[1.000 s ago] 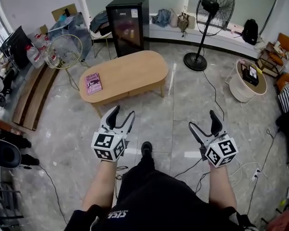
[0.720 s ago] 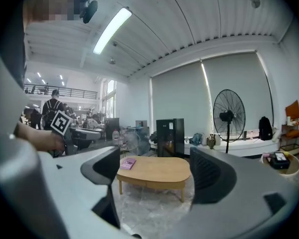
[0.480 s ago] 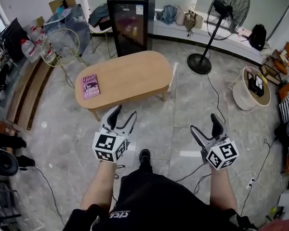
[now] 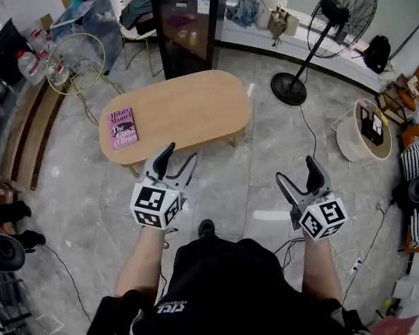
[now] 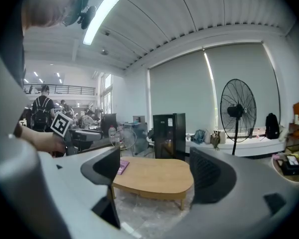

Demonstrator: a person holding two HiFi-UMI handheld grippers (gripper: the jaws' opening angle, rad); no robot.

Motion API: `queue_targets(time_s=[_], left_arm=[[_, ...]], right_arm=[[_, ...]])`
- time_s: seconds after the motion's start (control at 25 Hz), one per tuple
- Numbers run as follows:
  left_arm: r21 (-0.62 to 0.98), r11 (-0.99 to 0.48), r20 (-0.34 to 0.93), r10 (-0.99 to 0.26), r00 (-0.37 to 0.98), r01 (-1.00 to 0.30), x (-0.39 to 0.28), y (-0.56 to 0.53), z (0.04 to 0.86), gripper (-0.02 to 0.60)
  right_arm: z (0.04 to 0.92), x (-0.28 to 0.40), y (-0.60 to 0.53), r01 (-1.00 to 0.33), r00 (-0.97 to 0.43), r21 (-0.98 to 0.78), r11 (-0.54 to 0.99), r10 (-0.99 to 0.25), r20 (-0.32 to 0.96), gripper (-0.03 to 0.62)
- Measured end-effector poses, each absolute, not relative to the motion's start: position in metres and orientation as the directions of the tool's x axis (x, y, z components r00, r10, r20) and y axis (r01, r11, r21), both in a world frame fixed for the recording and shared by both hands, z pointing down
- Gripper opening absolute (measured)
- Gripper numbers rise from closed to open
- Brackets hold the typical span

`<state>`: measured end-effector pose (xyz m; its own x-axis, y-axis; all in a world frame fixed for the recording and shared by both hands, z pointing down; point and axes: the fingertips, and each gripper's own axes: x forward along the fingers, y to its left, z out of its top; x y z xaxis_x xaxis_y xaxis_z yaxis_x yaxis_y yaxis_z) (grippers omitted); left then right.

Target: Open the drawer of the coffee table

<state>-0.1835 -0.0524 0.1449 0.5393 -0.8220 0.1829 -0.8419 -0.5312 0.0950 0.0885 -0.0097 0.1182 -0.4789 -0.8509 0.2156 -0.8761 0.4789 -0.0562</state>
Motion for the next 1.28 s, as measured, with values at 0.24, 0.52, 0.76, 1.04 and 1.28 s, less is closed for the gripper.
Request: queue_targets(time_s=[0.24,0.52,0.76,1.04,1.28], left_arm=[[0.098,-0.535,0.194,-0.817,0.543,-0.839,-0.186,-0.091,0.148,0.244],[0.075,-0.498,0.207,-0.840,0.502,-0.864,-0.178,-0.138,0.146,0.227],[0.058,-0.419,0.238,-0.876,0.420,-0.906,-0.155,-0.189,0.149,0.228],[0.039,-0.307,0.323,-0.897,0.303,-0.951,-0.112,-0.234,0.157,0.227],[0.049,-0.238,0.345,-0.907,0.240,-0.970,-0.086,-0.231,0.165,0.221]], right_arm=[[0.120,0.084,-0.051,-0.871,-0.488,-0.065,0.486,-0.846,0.216,0.420],[0.124,0.089,-0.122,-0.843,-0.539,-0.108,0.528,-0.823,0.179,0.410],[0.136,0.105,-0.214,-0.775,-0.632,-0.134,0.617,-0.754,0.181,0.407],[0.138,0.116,-0.308,-0.622,-0.781,-0.150,0.768,-0.597,0.183,0.408],[0.165,0.107,-0.330,-0.499,-0.864,-0.212,0.840,-0.465,0.192,0.406]])
